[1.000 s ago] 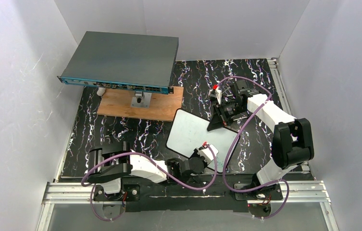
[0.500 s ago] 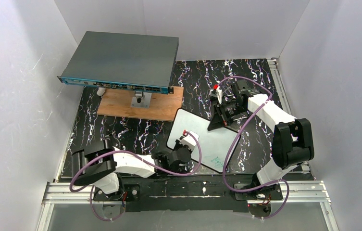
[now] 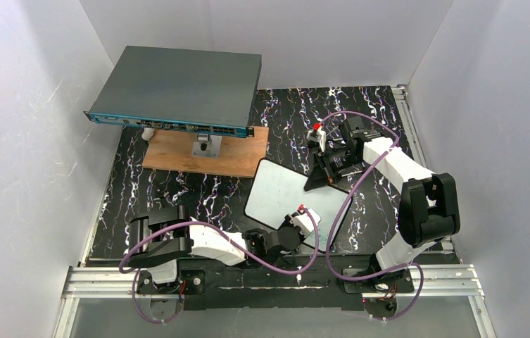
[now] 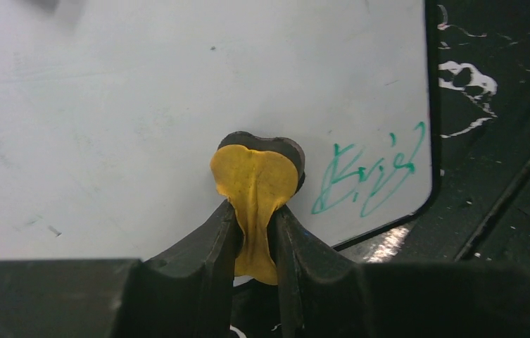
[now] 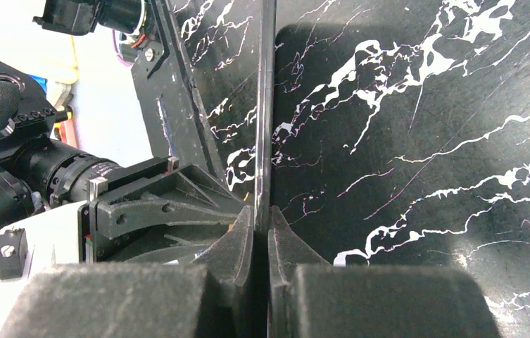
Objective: Erase the whiteboard
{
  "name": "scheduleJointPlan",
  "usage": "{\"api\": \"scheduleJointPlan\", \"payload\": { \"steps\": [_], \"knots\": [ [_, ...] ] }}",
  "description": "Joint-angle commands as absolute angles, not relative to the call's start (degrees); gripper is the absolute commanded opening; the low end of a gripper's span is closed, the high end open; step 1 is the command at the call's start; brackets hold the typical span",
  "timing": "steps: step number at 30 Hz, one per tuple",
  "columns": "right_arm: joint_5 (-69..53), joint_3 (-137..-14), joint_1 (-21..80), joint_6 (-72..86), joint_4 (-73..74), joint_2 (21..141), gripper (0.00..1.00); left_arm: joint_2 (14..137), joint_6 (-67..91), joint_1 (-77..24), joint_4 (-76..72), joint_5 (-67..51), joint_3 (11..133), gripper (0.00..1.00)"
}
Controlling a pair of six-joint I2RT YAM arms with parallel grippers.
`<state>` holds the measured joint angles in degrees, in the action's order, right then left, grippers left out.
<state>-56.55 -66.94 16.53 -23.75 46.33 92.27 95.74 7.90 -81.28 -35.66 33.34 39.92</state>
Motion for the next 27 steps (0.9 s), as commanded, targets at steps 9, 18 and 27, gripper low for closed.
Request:
{"api": "scheduleJointPlan", "payload": {
  "steps": [9,18,27],
  "knots": [
    [-60.10,-65.28,16.05,-15.81,40.13,86.72,0.01,98.91,8.44,-82.51,-38.81,25.25,45.60,0.00],
    [-59.64,-65.04,15.12,-17.17,40.75,86.12,0.01,89.73,12.23,-78.60,-41.00,34.87,35.87,0.00],
    [-58.67,-65.04,14.60,-17.52,40.78,86.28,0.01,87.58,16.72,-72.01,-36.38,26.73,34.37,0.00]
  ]
}}
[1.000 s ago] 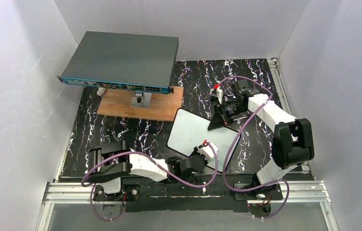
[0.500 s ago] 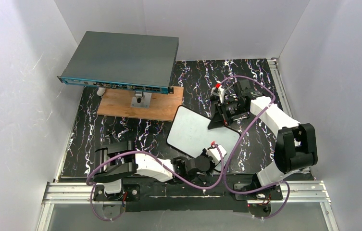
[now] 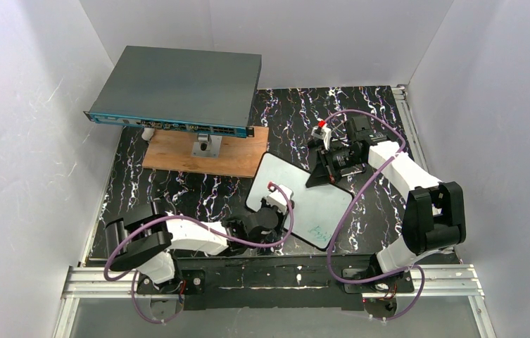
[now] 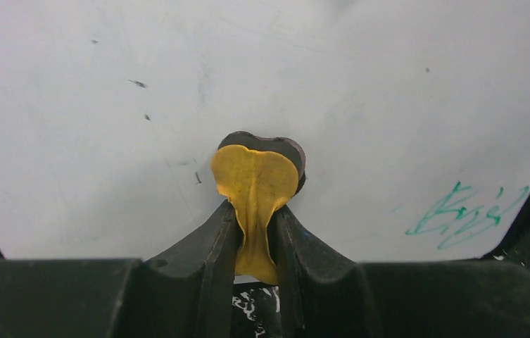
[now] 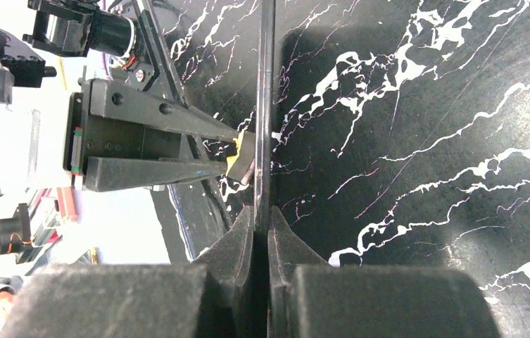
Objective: Erase the whiteboard
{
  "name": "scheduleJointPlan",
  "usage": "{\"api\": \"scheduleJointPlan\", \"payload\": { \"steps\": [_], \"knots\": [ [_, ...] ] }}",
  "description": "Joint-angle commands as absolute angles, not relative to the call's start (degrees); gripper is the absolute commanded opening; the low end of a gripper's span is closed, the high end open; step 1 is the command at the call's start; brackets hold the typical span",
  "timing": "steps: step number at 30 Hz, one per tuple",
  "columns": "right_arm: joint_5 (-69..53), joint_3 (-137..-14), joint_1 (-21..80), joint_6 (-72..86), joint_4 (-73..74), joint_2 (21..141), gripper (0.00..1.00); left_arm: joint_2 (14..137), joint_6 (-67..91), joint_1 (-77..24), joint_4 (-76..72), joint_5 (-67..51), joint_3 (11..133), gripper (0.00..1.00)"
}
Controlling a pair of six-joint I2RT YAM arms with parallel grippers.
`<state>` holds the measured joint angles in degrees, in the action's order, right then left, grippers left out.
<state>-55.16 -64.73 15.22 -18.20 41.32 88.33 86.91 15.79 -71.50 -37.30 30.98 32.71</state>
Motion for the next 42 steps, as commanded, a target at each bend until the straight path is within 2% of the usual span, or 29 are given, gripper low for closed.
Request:
{"api": "scheduleJointPlan", "payload": {
  "steps": [1,12,18,27,42],
  "knots": [
    [-58.58,-65.10,14.55,-17.43,40.81,86.31,0.01,88.40,16.20,-72.43,-36.00,25.54,35.54,0.00],
    [-58.62,-64.78,13.63,-17.09,40.48,86.31,0.01,100.26,9.57,-81.11,-31.67,22.71,49.35,0.00],
    [-58.71,-64.84,13.62,-17.14,40.46,86.37,0.01,96.24,11.83,-79.75,-35.07,30.83,43.62,0.00],
    [-58.70,-64.86,13.54,-17.23,40.50,86.16,0.01,91.84,19.63,-75.40,-29.55,33.69,39.66,0.00],
    [-55.40,-63.24,12.46,-9.43,34.46,84.49,0.01,104.86,14.88,-81.82,-24.44,29.24,56.34,0.00]
  ]
}}
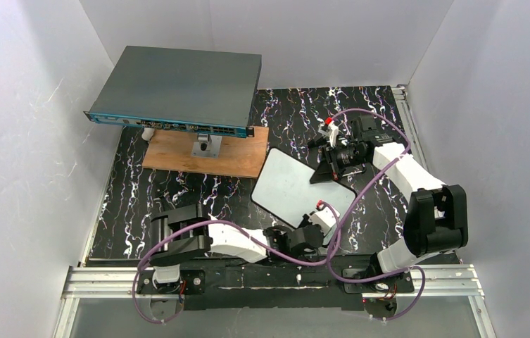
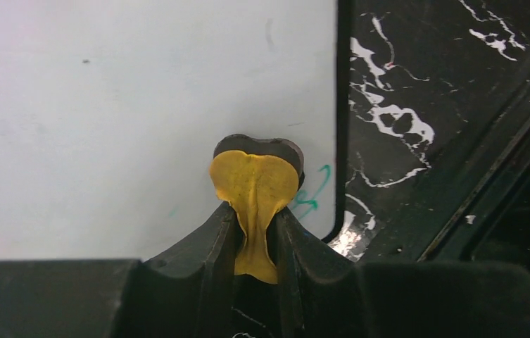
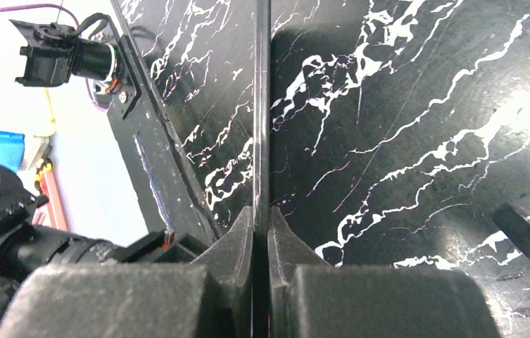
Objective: Erase the whiteboard
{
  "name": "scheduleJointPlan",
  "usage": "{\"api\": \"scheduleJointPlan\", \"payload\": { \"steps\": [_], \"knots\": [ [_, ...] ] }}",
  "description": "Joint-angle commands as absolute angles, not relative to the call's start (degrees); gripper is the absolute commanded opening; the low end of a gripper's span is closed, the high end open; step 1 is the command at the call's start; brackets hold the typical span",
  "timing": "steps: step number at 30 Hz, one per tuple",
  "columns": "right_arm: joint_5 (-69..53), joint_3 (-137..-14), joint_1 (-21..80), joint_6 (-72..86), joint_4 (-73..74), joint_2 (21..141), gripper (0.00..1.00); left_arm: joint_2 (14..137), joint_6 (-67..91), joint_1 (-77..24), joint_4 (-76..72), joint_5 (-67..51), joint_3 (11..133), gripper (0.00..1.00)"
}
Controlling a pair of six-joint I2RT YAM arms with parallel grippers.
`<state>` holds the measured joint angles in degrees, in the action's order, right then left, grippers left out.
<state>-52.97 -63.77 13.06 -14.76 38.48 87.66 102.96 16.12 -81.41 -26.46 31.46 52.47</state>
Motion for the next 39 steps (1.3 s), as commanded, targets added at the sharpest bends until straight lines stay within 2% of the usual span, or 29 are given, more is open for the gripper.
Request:
{"api": "scheduleJointPlan", "payload": {
  "steps": [1,8,15,18,21,26,33,37,39],
  "knots": [
    [-55.10,-63.10,12.35,-8.99,34.15,84.40,0.01,105.28,15.04,-81.85,-24.35,29.21,56.50,0.00],
    [-56.20,-62.76,12.13,-8.65,33.93,84.29,0.01,103.80,20.51,-78.49,-21.08,38.46,53.20,0.00],
    [-56.34,-62.69,12.15,-8.32,33.73,84.29,0.01,101.30,22.18,-74.62,-20.43,39.83,51.36,0.00],
    [-56.08,-62.59,12.05,-7.66,33.31,84.45,0.01,101.36,21.21,-74.89,-22.76,37.35,50.22,0.00],
    [-56.23,-62.11,11.73,-5.99,32.16,84.39,0.01,101.17,16.08,-76.61,-32.59,33.89,47.88,0.00],
    [-57.60,-61.09,10.74,-2.55,29.59,84.55,0.01,105.22,7.53,-80.44,-40.56,25.84,49.21,0.00],
    [-57.82,-60.69,9.95,-1.25,28.43,84.64,0.01,107.07,4.30,-82.90,-39.62,14.79,52.60,0.00],
    [-57.90,-60.48,9.59,-1.23,28.44,84.40,0.01,106.08,6.28,-82.72,-41.17,25.10,50.30,0.00],
    [-58.00,-60.47,9.50,-1.23,28.39,84.38,0.01,103.76,8.31,-81.25,-43.27,26.37,47.43,0.00]
  ]
}}
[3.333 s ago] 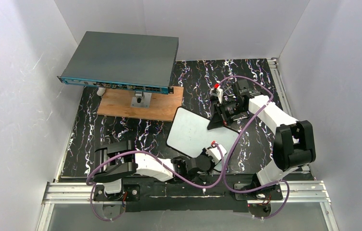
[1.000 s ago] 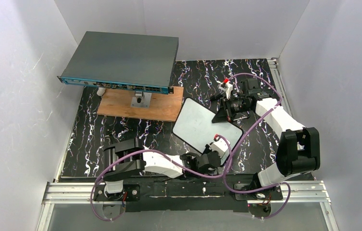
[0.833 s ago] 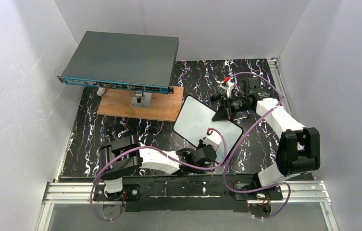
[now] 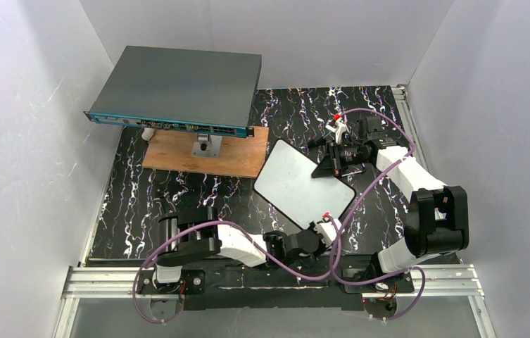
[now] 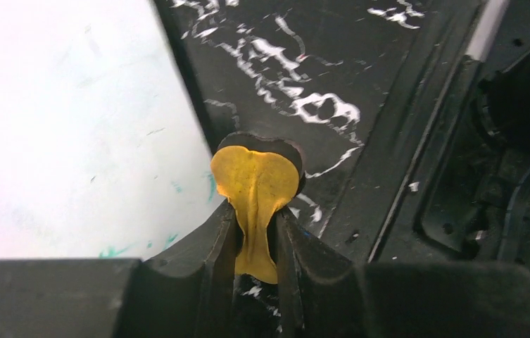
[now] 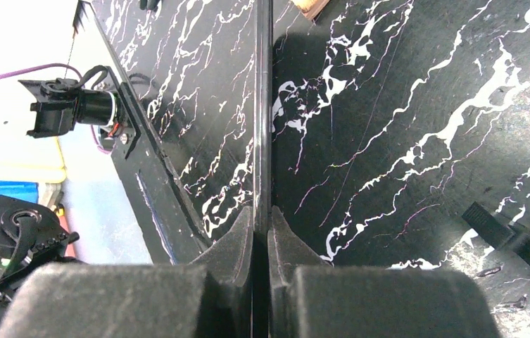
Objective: Erase the whiteboard
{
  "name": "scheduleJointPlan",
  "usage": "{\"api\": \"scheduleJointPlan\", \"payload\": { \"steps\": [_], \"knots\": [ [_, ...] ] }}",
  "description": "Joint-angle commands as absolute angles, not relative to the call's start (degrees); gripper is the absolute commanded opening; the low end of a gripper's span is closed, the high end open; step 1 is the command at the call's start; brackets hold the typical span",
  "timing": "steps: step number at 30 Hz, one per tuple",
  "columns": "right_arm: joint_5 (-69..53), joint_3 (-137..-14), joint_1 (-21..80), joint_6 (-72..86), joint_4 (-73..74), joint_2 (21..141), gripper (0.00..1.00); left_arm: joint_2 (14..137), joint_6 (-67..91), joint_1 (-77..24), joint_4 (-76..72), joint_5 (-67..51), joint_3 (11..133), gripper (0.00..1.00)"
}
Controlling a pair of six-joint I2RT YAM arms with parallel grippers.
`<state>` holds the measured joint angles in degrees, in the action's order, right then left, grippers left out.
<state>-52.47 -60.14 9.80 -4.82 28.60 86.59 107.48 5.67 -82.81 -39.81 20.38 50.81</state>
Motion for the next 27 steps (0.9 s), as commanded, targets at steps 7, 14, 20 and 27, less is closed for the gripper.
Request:
{"api": "scheduleJointPlan", "payload": {
  "steps": [7,14,20,27],
  "knots": [
    [-58.01,-60.40,9.42,-1.27,28.31,84.50,0.01,96.43,12.57,-78.76,-52.37,26.82,39.04,0.00],
    [-58.82,-59.89,8.79,1.78,26.57,84.30,0.01,93.51,16.96,-75.32,-50.30,27.12,36.71,0.00],
    [-58.36,-57.84,7.25,8.37,21.65,83.31,0.01,97.90,15.40,-74.40,-42.59,28.93,40.69,0.00],
    [-58.70,-56.97,6.28,11.59,19.69,83.10,0.01,98.82,13.57,-75.35,-41.36,19.54,44.13,0.00]
  ]
}}
